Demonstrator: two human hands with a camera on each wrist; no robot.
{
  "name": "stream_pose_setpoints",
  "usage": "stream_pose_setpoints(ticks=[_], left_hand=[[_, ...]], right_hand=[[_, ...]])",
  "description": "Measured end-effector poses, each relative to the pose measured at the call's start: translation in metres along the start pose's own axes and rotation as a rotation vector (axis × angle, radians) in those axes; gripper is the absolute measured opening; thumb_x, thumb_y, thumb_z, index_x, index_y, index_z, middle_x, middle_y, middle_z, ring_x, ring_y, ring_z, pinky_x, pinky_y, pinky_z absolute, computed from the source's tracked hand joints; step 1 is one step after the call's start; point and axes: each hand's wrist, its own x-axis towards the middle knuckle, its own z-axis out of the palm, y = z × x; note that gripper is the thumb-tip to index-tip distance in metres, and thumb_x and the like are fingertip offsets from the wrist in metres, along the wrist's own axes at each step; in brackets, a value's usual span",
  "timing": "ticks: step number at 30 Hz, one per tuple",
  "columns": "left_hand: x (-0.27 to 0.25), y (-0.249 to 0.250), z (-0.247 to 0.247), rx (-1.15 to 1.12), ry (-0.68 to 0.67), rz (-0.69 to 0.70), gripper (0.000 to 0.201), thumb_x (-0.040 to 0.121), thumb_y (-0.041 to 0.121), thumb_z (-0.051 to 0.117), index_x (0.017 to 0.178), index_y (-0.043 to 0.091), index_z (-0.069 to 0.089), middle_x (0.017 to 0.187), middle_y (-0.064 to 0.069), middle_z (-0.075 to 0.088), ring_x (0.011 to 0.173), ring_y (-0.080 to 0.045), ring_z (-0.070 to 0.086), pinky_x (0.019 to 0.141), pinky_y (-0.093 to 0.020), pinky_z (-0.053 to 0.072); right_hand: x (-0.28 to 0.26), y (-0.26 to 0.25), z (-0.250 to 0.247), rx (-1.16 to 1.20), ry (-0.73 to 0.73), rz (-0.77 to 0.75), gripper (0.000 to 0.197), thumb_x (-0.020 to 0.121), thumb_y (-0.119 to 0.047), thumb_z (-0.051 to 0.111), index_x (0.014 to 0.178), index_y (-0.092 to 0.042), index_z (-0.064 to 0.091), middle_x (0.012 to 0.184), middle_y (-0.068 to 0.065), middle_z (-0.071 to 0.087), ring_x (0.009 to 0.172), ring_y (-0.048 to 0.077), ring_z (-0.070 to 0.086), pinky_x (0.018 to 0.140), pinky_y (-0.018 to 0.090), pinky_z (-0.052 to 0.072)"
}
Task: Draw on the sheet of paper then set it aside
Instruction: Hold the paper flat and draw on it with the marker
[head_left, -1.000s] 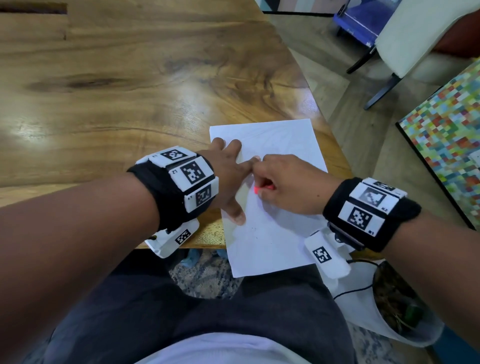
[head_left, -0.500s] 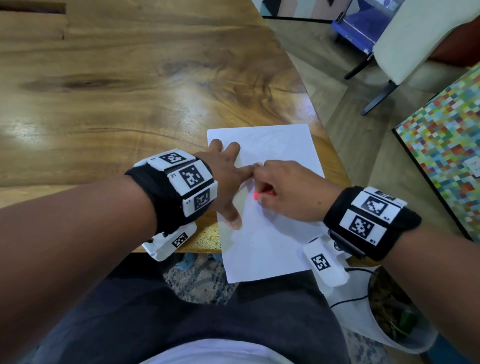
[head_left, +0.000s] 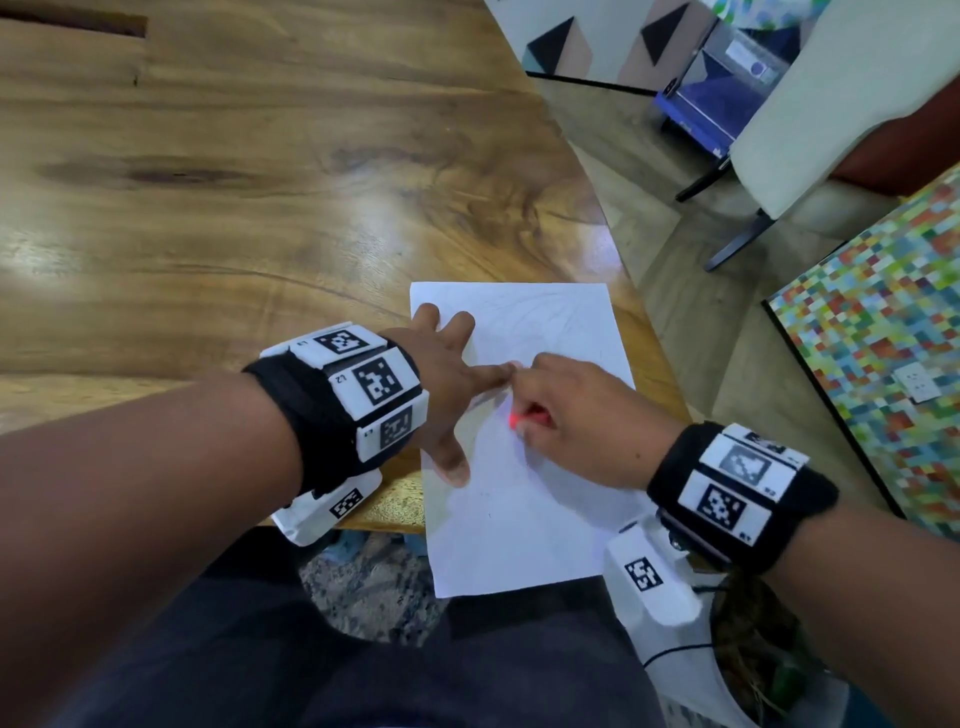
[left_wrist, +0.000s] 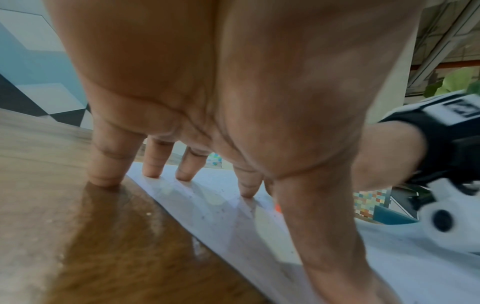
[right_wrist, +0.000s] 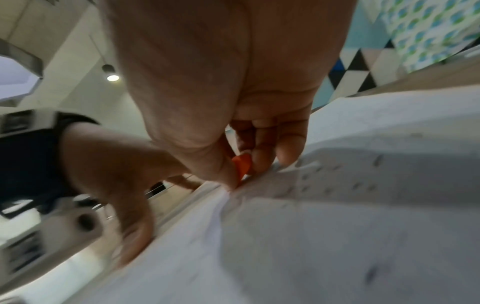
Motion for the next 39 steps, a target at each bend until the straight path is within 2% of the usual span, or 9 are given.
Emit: stream_pose_setpoints(ticks=[5, 12, 18, 22, 25, 30, 33, 37, 39], left_hand=[[0.0, -0.001, 0.0, -0.013, 0.0, 0.003, 0.122, 0.062, 0.081, 0.074, 0.151, 0.061, -0.008, 0.145, -0.007, 0.02, 0.134, -0.035, 0.02, 0.096, -0.051, 0.049], [0.001, 0.0, -0.001, -0.01, -0.013, -0.002, 0.121, 0.06, 0.08, 0.075, 0.15, 0.063, -0.005, 0.143, -0.008, 0.02, 0.133, -0.037, 0.019, 0.095, -0.051, 0.05], [0.001, 0.004, -0.004, 0.0, -0.001, -0.008, 0.121, 0.06, 0.082, 0.073, 0.15, 0.065, -0.005, 0.136, -0.005, 0.024, 0.129, -0.033, 0.024, 0.089, -0.043, 0.048], [0.0, 0.008, 0.0, -0.032, 0.044, -0.034, 0.107, 0.063, 0.09, 0.061, 0.151, 0.062, 0.005, 0.136, -0.006, 0.027, 0.132, -0.035, 0.027, 0.081, -0.042, 0.044], [0.001, 0.013, 0.001, -0.039, 0.055, -0.039, 0.103, 0.067, 0.091, 0.058, 0.152, 0.056, 0.012, 0.136, -0.009, 0.028, 0.131, -0.037, 0.03, 0.081, -0.044, 0.045], [0.001, 0.017, -0.003, -0.044, 0.03, -0.051, 0.106, 0.067, 0.084, 0.068, 0.152, 0.05, 0.014, 0.133, -0.013, 0.029, 0.126, -0.041, 0.034, 0.088, -0.05, 0.051], [0.002, 0.02, -0.007, -0.036, 0.007, -0.067, 0.113, 0.066, 0.084, 0.069, 0.154, 0.056, 0.003, 0.134, -0.012, 0.026, 0.128, -0.041, 0.033, 0.092, -0.053, 0.051], [0.004, 0.02, -0.01, -0.039, 0.009, -0.064, 0.116, 0.065, 0.084, 0.07, 0.153, 0.06, -0.002, 0.121, -0.007, 0.024, 0.124, -0.038, 0.033, 0.09, -0.048, 0.05], [0.004, 0.02, -0.01, -0.027, 0.002, -0.066, 0.116, 0.065, 0.085, 0.069, 0.153, 0.061, -0.003, 0.128, -0.009, 0.025, 0.124, -0.039, 0.032, 0.09, -0.046, 0.05]], right_hand=[[0.013, 0.02, -0.008, 0.01, 0.131, 0.183, 0.011, 0.09, -0.026, 0.055, 0.08, -0.024, 0.053, 0.086, -0.006, 0.05, 0.08, 0.017, 0.053, 0.077, 0.04, 0.05], [-0.009, -0.011, 0.005, 0.033, -0.04, -0.062, 0.004, 0.088, -0.022, 0.056, 0.086, -0.025, 0.057, 0.094, -0.011, 0.048, 0.082, 0.01, 0.049, 0.073, 0.029, 0.045], [0.004, 0.024, -0.003, 0.021, 0.132, 0.18, 0.011, 0.089, -0.028, 0.058, 0.079, -0.025, 0.054, 0.083, -0.01, 0.048, 0.081, 0.016, 0.054, 0.076, 0.038, 0.05], [-0.007, 0.004, 0.009, 0.038, 0.091, 0.047, 0.014, 0.088, -0.025, 0.057, 0.078, -0.026, 0.047, 0.083, -0.009, 0.045, 0.078, 0.018, 0.052, 0.072, 0.036, 0.048], [-0.015, -0.007, 0.014, 0.005, 0.027, -0.05, 0.005, 0.088, -0.023, 0.057, 0.083, -0.022, 0.054, 0.088, -0.01, 0.043, 0.081, 0.016, 0.051, 0.072, 0.031, 0.045], [0.002, 0.025, 0.001, 0.0, 0.125, 0.142, 0.006, 0.088, -0.026, 0.056, 0.083, -0.023, 0.056, 0.086, -0.005, 0.05, 0.082, 0.019, 0.055, 0.074, 0.036, 0.048], [0.008, 0.036, -0.003, 0.002, 0.171, 0.213, 0.012, 0.089, -0.025, 0.058, 0.078, -0.022, 0.054, 0.084, -0.006, 0.049, 0.081, 0.019, 0.054, 0.069, 0.031, 0.042], [-0.011, 0.02, 0.003, 0.011, 0.083, 0.08, 0.008, 0.089, -0.024, 0.056, 0.081, -0.026, 0.054, 0.087, -0.008, 0.048, 0.08, 0.015, 0.052, 0.072, 0.032, 0.046], [-0.021, 0.014, 0.007, 0.019, 0.003, -0.001, 0.005, 0.088, -0.024, 0.056, 0.085, -0.027, 0.058, 0.089, -0.011, 0.046, 0.082, 0.012, 0.051, 0.074, 0.028, 0.044]])
